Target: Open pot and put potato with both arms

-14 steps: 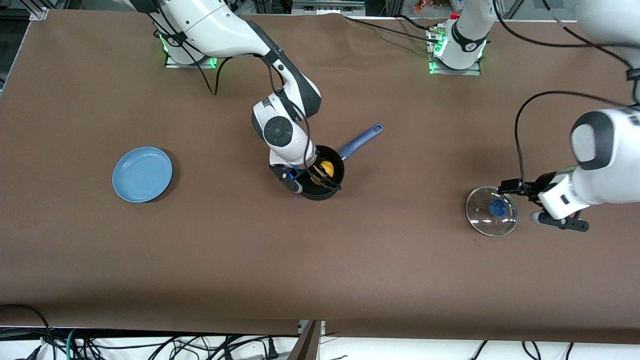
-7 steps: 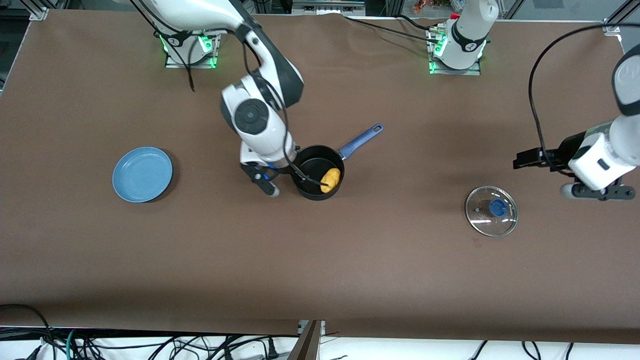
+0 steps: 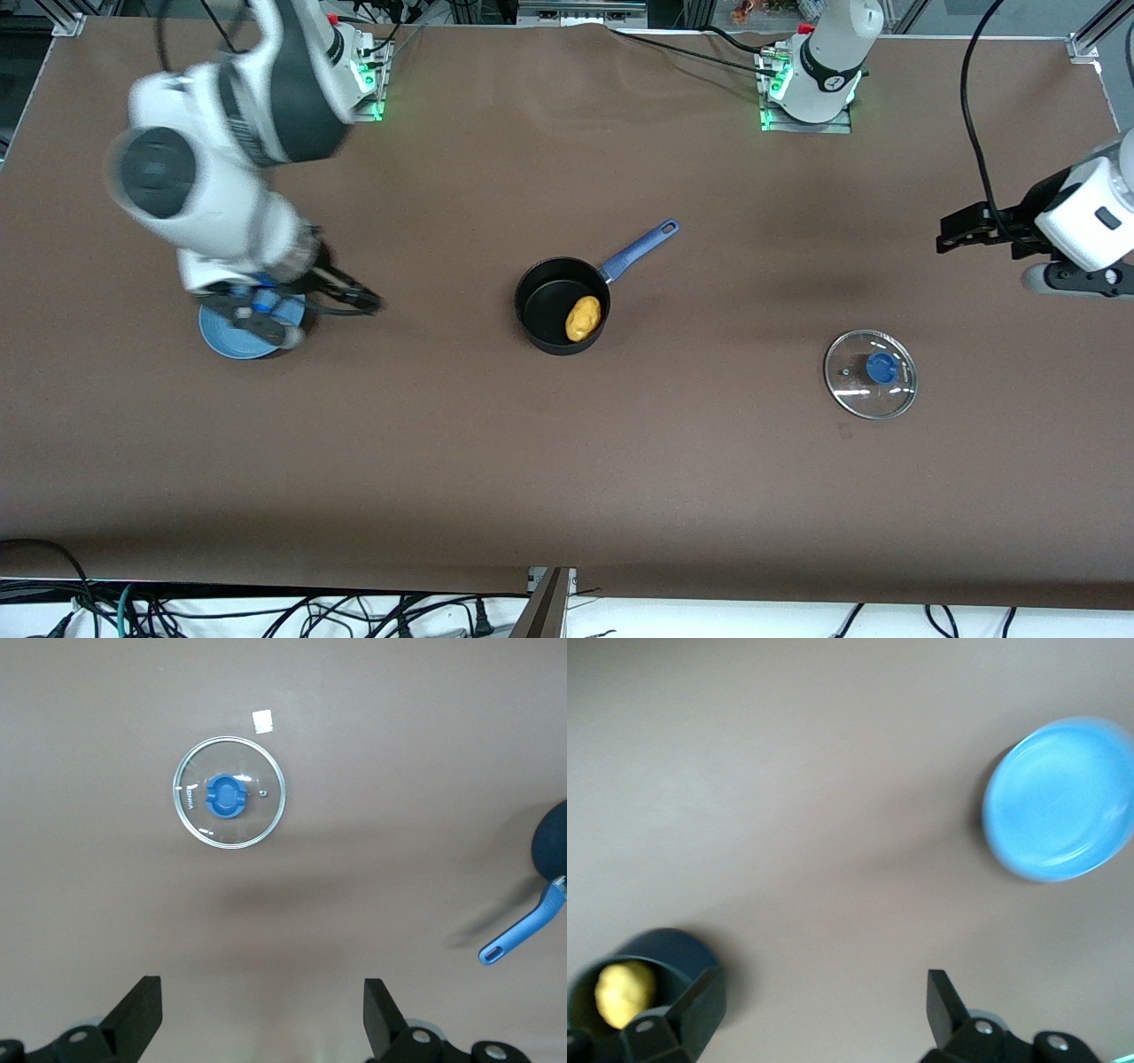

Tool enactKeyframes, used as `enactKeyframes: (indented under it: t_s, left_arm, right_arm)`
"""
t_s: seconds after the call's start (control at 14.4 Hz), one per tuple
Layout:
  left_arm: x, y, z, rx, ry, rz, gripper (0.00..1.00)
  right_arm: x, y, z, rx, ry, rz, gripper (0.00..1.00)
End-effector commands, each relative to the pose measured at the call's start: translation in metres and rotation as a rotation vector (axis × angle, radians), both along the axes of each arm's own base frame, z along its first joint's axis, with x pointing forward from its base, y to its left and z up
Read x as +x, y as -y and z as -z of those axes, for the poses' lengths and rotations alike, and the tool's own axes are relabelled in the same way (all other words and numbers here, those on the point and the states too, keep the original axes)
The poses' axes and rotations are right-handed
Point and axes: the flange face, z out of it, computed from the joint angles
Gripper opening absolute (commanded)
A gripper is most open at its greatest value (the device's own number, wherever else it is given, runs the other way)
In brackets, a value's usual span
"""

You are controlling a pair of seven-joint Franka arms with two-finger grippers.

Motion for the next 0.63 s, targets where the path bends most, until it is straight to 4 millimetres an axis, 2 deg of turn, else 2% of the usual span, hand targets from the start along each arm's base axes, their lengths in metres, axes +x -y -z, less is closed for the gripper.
enactKeyframes:
  t_s: [0.0, 0.14, 0.28, 0.35, 0.56]
  left_arm:
    - [0.001, 0.001, -0.006, 0.033, -0.002, -0.058, 1.0]
    - [0.001, 0.001, -0.006, 0.035, -0.002, -0.074, 1.0]
    - [0.001, -0.001, -0.005, 0.035, -0.004, -0.075, 1.0]
    - [0.001, -0.001, -0.005, 0.036, -0.004, -0.077, 1.0]
    - [0.001, -0.001, -0.005, 0.036, -0.004, -0.077, 1.0]
  right_arm:
    - [-0.008, 0.064, -0.017, 0.038, -0.033, -0.155, 1.0]
    - [-0.008, 0.13, -0.028, 0.077, -0.014, -0.258, 1.0]
    - [-0.01, 0.176, -0.034, 0.114, 0.007, -0.391, 1.0]
    - [-0.013, 0.184, -0.042, 0.097, 0.016, -0.423, 1.0]
    - [-0.032, 0.182, -0.055, 0.045, 0.0, -0.467, 1.0]
